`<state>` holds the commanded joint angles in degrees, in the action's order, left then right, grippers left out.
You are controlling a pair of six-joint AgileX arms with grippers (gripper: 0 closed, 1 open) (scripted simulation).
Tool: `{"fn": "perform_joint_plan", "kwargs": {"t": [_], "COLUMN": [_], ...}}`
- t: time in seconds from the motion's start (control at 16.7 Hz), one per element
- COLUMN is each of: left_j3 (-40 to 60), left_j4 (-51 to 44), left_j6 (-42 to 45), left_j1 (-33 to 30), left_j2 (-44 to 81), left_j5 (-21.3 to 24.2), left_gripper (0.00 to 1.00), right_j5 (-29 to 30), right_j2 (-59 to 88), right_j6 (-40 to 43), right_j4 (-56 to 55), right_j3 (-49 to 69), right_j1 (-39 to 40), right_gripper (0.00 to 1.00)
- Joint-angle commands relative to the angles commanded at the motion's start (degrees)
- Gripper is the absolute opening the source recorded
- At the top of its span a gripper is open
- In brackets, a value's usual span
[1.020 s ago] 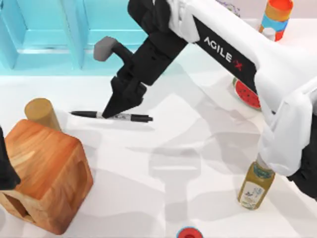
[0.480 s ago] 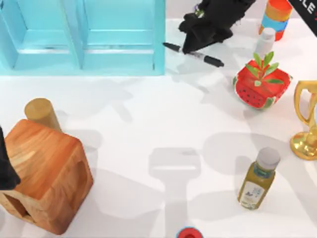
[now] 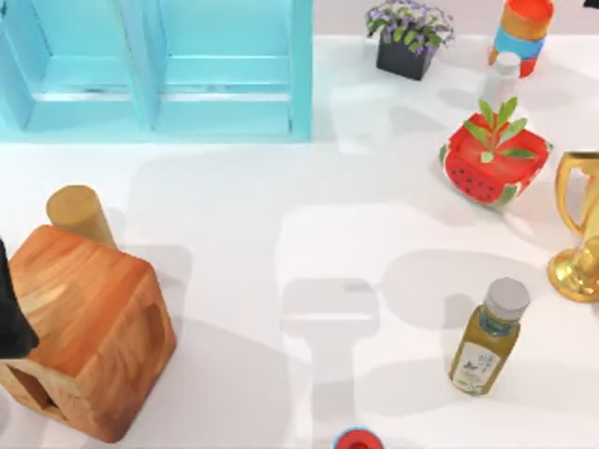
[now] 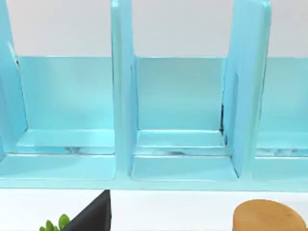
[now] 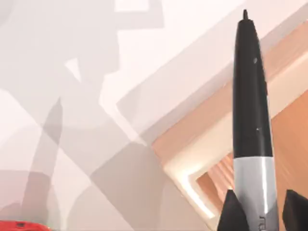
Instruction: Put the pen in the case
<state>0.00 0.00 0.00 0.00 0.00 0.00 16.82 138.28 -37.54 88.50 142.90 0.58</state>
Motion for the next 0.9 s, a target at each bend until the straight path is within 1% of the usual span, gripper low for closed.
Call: {"fn": "perform_joint_plan", "kwargs": {"t": [0.12,0.24,0.42,0.6,0.9], "left_j3": [0.0,0.0,0.0,0.0,0.0], "left_j4": [0.0,0.0,0.0,0.0,0.0], "left_j6": [0.0,0.0,0.0,0.0,0.0], "left_j1": [0.0,0.0,0.0,0.0,0.0], "left_j2": [0.0,0.0,0.0,0.0,0.0], "left_j5": [0.0,0.0,0.0,0.0,0.0], "left_gripper": [1.00,1.00,1.00,1.00,1.00], "right_j5": [8.5,15.2,21.6,24.0,24.3], "right_j2": [-1.4,-2.7,-4.2,-5.3,-5.6], "right_j6": [-12.2,-22.7,-34.2,-40.2,-41.4], "right_j4": [1.7,3.6,6.3,8.4,8.9], "right_j3": [-5.7,-11.5,-19.4,-24.6,-25.8], "right_j1": [-3.7,-6.5,-9.1,-10.2,-10.4], "right_gripper": [0.00,0.00,0.00,0.00,0.00]}}
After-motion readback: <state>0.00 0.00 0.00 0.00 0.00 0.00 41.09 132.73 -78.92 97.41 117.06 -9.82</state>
